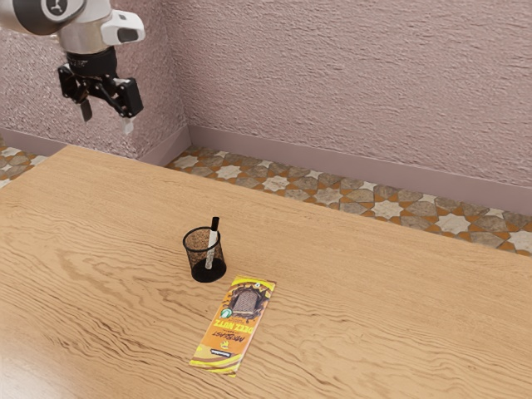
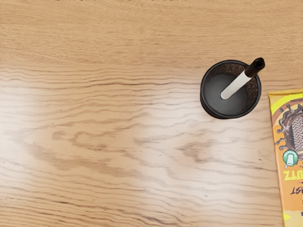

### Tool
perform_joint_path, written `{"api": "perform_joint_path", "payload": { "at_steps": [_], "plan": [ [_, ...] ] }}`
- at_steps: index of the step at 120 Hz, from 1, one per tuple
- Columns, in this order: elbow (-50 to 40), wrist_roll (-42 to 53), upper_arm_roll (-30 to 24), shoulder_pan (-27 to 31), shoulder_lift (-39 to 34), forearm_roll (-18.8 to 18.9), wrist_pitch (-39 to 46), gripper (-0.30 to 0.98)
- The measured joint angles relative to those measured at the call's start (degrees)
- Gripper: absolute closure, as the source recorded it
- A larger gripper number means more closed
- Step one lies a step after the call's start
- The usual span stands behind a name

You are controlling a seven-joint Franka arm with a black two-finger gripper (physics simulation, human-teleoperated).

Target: Take the marker out of the pen holder and place it to the left of the pen holder.

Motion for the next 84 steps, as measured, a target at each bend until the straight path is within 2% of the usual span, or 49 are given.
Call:
{"api": "perform_joint_path", "payload": {
  "at_steps": [16, 28, 57, 84],
  "plan": [
    [0.1, -0.3, -1.1, -0.5, 0.2, 0.5, 0.6, 0.0],
    [0.1, -0.6, -1.5, -0.7, 4.5, 0.9, 3.1, 0.0],
    [-4.4, -2.2, -1.7, -1.2, 12.3, -5.3, 10.9, 0.0],
    [-4.7, -3.7, -3.5, -1.1, 20.6, -7.5, 20.6, 0.0]
  ]
}}
